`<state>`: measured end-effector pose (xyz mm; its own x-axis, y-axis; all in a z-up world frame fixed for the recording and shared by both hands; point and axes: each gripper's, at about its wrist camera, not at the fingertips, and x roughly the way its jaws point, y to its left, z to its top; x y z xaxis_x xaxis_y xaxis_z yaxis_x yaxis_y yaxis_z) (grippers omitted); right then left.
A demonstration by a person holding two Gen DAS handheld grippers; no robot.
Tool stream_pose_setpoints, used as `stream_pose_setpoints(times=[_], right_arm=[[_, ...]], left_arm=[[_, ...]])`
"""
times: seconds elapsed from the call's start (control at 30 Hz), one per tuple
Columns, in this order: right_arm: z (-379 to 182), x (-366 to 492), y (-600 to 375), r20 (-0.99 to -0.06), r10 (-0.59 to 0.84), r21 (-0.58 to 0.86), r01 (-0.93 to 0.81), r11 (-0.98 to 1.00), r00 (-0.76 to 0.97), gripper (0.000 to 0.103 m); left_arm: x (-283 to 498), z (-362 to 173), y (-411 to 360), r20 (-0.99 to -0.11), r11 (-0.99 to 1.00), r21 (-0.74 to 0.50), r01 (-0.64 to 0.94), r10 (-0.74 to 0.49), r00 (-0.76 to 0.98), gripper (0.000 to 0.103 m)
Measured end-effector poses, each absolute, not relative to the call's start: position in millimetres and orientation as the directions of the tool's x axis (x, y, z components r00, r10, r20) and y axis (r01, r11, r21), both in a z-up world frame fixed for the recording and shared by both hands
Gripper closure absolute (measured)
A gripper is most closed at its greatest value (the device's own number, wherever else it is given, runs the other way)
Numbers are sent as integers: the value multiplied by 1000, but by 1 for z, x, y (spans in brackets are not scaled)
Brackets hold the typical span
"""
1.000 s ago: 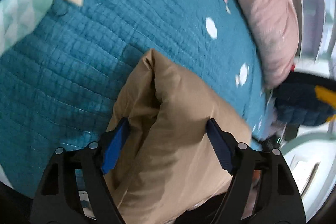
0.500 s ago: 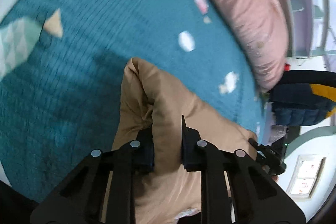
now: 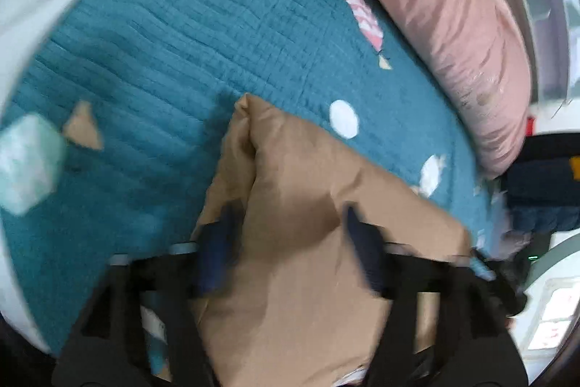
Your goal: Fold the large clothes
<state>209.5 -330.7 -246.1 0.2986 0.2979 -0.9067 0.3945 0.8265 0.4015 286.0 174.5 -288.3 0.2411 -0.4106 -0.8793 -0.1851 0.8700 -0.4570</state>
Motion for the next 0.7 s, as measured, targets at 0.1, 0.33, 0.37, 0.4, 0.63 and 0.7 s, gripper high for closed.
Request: stream_pose_setpoints(times=[0.1, 0.33, 0.37, 0.4, 0.63, 0.7], right_arm=[[-212, 188, -326, -913, 170, 319, 388, 865, 371, 29], [-163, 164, -241, -866, 241, 347, 180, 920, 438, 35], [-166, 165, -223, -863, 261, 357, 157, 921, 433, 40], [-173, 167, -206, -868, 276, 358, 134, 924, 413, 54], [-244, 173, -138, -891, 400, 431, 122, 894, 216, 95], [-261, 171, -134, -887, 431, 454, 139, 880, 166, 97]], left_arm=[[273, -252, 176, -912, 927, -340, -157, -285, 295, 31], [235, -201, 128, -867, 929, -370, 7, -348, 357, 41], [232, -202, 117, -869, 930, -366, 32, -354, 346, 45], [228, -208, 99, -882, 937, -343, 67, -346, 321, 54], [199, -280, 29, -927, 932, -334, 141, -352, 130, 89], [194, -297, 25, -934, 938, -316, 143, -334, 128, 93]])
